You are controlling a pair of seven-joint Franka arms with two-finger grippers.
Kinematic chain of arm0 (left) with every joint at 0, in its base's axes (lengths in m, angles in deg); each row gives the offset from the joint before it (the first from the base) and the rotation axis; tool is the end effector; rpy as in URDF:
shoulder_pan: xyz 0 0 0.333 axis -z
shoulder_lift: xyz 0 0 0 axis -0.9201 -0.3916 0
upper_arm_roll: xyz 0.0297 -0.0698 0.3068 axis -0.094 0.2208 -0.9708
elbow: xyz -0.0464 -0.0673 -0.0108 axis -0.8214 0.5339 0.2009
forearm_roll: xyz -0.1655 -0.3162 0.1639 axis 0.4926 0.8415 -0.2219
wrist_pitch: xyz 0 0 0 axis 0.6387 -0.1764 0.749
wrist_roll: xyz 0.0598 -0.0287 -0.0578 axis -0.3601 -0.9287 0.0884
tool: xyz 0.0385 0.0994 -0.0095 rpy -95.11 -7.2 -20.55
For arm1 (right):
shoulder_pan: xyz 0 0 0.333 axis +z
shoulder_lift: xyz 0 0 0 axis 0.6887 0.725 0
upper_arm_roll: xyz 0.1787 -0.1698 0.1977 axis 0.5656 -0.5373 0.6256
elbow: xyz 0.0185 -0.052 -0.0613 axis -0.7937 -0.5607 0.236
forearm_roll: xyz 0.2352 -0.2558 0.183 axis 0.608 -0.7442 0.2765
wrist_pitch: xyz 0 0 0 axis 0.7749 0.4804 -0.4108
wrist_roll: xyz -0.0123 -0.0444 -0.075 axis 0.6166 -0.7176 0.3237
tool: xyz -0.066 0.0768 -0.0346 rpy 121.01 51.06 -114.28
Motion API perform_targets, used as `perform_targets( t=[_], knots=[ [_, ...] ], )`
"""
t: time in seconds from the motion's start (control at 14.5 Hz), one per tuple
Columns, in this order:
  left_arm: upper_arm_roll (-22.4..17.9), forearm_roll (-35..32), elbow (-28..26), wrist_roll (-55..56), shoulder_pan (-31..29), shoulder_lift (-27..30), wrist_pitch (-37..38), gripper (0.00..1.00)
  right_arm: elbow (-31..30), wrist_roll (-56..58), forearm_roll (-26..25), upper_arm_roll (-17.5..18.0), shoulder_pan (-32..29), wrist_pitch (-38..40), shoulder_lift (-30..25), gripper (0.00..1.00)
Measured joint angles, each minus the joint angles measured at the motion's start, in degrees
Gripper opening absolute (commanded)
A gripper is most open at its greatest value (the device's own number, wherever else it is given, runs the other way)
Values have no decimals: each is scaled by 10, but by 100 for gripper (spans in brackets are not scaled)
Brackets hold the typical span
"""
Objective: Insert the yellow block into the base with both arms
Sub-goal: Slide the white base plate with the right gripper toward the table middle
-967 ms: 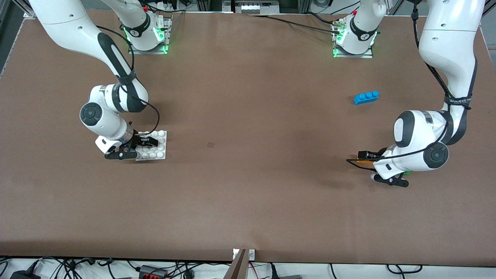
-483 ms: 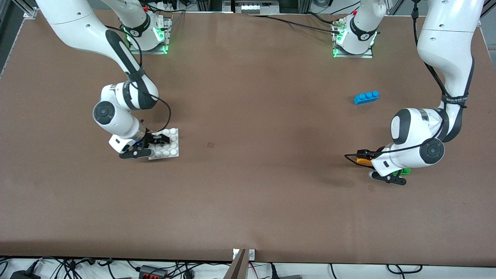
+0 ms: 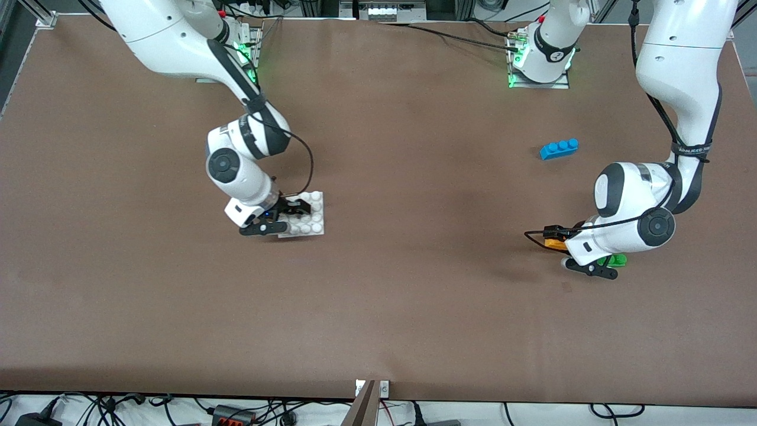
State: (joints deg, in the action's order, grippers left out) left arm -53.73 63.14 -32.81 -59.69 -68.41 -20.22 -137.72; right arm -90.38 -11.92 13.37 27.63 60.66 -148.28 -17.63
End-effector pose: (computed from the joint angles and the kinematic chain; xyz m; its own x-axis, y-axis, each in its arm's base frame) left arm 0.6383 -0.0172 0.2083 0.9638 -0.2080 -0.1667 -0.1976 -0.9772 0.0773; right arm 0.5493 0.2778 0.1747 0.9989 0.0409 0.0236 0.0437 -0.9899 -0.1352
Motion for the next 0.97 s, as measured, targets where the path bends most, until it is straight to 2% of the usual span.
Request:
perform_targets(
  t=[0.35,0.62,0.97],
  knots=[
    [-1,0,-10,-2,-2,0,-23,100,90,-120,0,1,71,1,56,73],
    [-1,0,-28,-3,-2,0,-43,100,165,-148,0,2,121,1,103,73],
    [-1,0,-33,-3,-2,0,-52,100,206,-180,0,3,165,1,128,73]
  ],
)
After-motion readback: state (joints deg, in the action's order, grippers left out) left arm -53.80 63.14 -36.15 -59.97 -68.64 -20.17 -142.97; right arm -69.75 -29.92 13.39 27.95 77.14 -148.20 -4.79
